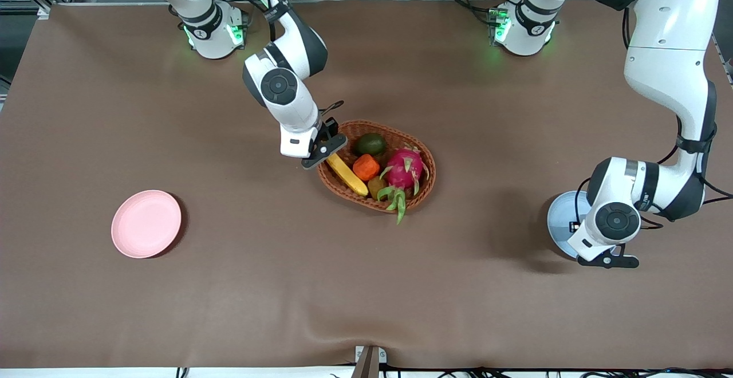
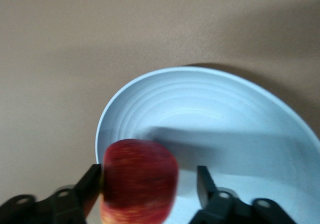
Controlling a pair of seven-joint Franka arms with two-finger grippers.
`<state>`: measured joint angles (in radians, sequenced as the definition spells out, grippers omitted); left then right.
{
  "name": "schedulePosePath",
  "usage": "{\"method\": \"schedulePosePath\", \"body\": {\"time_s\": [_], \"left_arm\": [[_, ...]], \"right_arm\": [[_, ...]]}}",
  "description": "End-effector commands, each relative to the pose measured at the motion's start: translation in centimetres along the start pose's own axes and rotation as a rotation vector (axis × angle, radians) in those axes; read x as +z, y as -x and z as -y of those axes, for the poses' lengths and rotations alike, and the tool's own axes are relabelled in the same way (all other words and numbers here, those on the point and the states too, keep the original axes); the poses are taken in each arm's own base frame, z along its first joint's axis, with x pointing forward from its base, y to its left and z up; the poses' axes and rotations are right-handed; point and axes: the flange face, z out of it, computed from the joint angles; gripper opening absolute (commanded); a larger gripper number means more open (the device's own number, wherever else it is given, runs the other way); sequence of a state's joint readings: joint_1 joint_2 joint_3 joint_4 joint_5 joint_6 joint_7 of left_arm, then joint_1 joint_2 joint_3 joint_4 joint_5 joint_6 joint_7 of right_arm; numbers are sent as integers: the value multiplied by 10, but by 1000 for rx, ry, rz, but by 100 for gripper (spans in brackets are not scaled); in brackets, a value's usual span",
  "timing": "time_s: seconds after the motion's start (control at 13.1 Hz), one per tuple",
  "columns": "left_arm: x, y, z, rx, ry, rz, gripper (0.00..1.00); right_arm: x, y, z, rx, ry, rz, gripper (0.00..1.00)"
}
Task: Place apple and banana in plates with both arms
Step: 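Carry the apple onto the blue plate while the right gripper grasps the banana, then release the apple and lift the left gripper while the right gripper lifts the banana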
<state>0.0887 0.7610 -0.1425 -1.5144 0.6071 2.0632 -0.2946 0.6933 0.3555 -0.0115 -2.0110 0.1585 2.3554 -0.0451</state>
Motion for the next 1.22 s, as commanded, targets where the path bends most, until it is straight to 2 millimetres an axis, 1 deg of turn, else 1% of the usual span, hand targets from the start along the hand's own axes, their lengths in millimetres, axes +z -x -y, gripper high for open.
{"method": "schedulePosePath", "body": {"time_s": [0.0,0.08,0.15,0.23,0.31,0.38,0.54,0.61,0.69,0.76,0.84,0.92,0.99,1.15], "left_arm": [[-23,-3,3,-18,29,-30,100],[-34,-3,2,-26,41,-37,100],[-49,-2,1,-30,58,-48,100],[-64,0,2,-33,70,-55,100],[-77,3,6,-41,79,-47,100],[-99,8,9,-49,90,-54,100],[-142,17,23,-79,111,-78,100],[-163,25,26,-99,146,-68,100],[-183,33,36,-127,185,-66,100],[-208,42,44,-149,214,-81,100],[-232,53,51,-168,238,-86,100],[-254,65,58,-190,281,-83,100],[-276,77,62,-203,319,-84,100],[-312,103,70,-219,350,-70,100]], "right_arm": [[8,1,4,-20,24,-1,54],[8,1,5,-22,24,-1,53],[8,1,5,-22,24,-1,47],[7,1,5,-22,24,-2,34],[7,1,6,-24,25,-2,18],[7,1,6,-24,25,-2,1],[5,1,6,-32,30,-3,0],[2,1,6,-33,30,-2,0],[-3,2,5,-31,29,-3,0],[-11,2,4,-26,28,-1,0],[-19,3,-1,-16,25,17,0],[-33,4,-6,-9,23,27,0],[-46,4,-16,10,19,43,0],[-71,0,-30,34,10,80,0]]}}
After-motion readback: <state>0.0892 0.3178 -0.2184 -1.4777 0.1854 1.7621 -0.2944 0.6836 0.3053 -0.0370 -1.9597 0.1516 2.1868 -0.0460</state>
